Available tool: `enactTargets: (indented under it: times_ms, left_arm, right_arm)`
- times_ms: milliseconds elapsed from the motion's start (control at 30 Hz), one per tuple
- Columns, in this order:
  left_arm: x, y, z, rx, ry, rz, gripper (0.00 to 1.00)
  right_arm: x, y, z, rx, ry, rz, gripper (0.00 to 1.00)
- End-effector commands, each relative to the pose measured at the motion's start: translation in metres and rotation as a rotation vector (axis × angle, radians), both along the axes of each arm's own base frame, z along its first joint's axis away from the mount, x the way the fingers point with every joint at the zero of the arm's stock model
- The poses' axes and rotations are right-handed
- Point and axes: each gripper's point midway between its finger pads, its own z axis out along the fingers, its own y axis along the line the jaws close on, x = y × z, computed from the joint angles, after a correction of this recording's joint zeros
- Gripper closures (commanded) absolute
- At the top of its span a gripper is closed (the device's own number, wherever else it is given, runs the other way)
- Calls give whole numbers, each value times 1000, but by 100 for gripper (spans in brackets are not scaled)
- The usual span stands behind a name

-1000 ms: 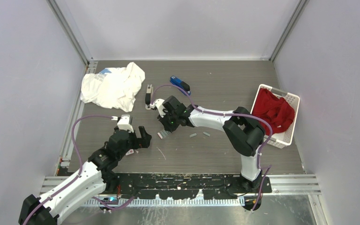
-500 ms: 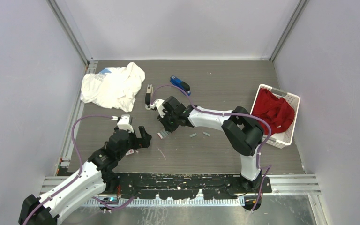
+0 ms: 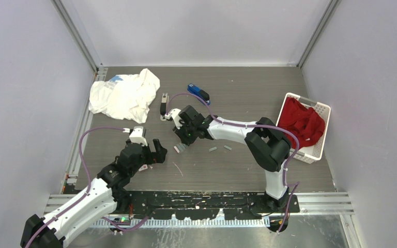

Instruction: Unload the staples from the stapler

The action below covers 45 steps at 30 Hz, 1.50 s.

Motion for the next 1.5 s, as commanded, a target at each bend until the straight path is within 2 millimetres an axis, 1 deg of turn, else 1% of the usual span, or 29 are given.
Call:
enactTargets:
  times_ms: [0, 333, 433, 500, 667, 767, 867, 933, 1033, 1167, 1300, 1367, 1467]
  left_arm:
    - [10, -4, 23, -28, -68, 3, 1]
    - [10, -3, 23, -25, -67, 4, 1]
    - [10, -2, 23, -23, -69, 7, 1]
    - [10, -3, 22, -24, -67, 6, 1]
    - [11, -6, 24, -33, -71, -5, 1]
    - [11, -9, 26, -44, -69, -15, 2]
    - [10, -13, 29, -66, -75, -30, 2]
    - [10, -17, 34, -93, -93, -47, 2]
    - [10, -24, 39, -125, -111, -74, 2]
    - [13, -32, 40, -146, -112, -94, 2]
    - [20, -41, 40, -157, -101, -116, 4]
    - [25, -45, 38, -154, -83, -127, 8]
    - [32, -50, 38, -159, -62, -143, 11]
  right_arm:
    - [11, 13, 19, 39, -49, 2, 71]
    - [11, 11, 17, 28, -47, 3, 71]
    - [11, 13, 21, 36, -51, 7, 71]
    - [9, 16, 30, 61, -52, 19, 71]
    - [1, 24, 60, 141, -52, 75, 71]
    - [-7, 23, 74, 186, -31, 132, 71]
    - [-14, 17, 89, 235, -11, 207, 71]
    - [-22, 12, 104, 290, 15, 273, 71]
    - [-28, -3, 121, 367, 42, 346, 70]
    - [-31, -21, 137, 444, 48, 390, 69]
    - [-38, -29, 144, 469, 31, 449, 68]
    - [-41, -32, 146, 478, 27, 475, 68]
    - [-41, -37, 148, 481, 13, 486, 68]
